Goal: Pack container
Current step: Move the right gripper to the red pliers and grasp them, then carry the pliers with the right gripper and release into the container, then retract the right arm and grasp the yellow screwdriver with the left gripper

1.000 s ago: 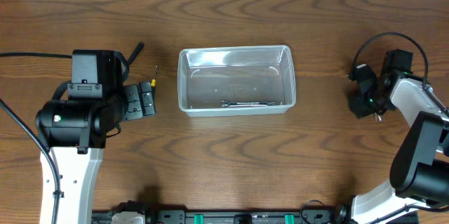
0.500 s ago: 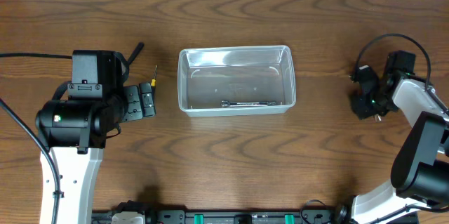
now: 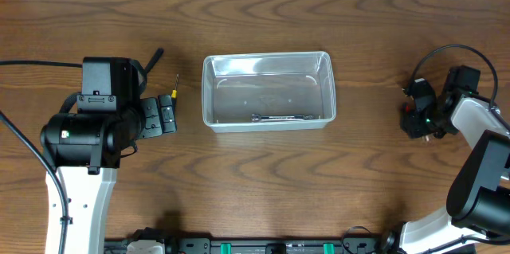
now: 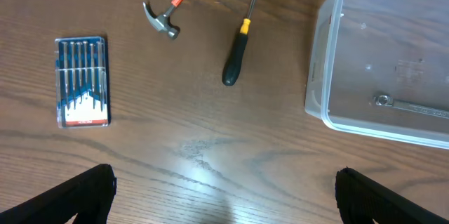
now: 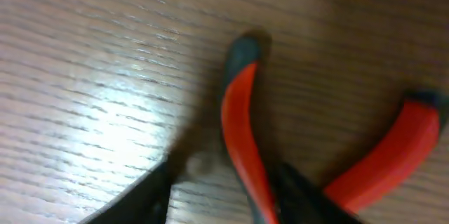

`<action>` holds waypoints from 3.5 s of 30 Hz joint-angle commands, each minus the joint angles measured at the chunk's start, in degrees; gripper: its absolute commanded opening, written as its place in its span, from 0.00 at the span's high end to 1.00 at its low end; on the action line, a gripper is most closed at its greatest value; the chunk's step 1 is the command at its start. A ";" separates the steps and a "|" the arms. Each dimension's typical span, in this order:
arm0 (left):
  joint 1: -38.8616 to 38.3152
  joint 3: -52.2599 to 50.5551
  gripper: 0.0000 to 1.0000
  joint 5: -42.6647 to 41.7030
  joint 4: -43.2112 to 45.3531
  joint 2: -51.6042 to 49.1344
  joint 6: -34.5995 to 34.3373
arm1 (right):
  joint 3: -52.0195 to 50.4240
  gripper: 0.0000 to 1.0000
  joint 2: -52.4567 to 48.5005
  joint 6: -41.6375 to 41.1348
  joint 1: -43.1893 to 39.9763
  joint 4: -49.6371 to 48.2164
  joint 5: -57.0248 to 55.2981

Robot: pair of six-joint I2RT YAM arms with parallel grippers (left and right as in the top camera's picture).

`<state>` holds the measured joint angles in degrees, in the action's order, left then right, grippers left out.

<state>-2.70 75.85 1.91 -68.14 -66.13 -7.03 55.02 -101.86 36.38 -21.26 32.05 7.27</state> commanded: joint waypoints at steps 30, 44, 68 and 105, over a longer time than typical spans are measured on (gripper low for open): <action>0.28 1.09 0.02 0.28 -0.17 0.00 0.96 | 16.68 0.99 1.66 -20.31 4.90 7.89 2.89; 0.28 1.09 0.02 0.33 -0.15 0.00 1.01 | 46.36 0.99 2.73 12.07 36.33 26.01 4.76; 0.28 1.09 0.02 0.31 -0.15 0.00 0.98 | 46.01 0.83 -24.85 22.75 46.53 35.04 5.01; 4.74 5.49 0.02 -4.04 11.50 -40.89 12.55 | 55.60 0.01 0.74 -8.63 19.37 40.98 -2.08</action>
<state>1.28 81.28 1.02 -56.73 -103.79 2.87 111.07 -100.90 31.48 0.25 72.90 3.70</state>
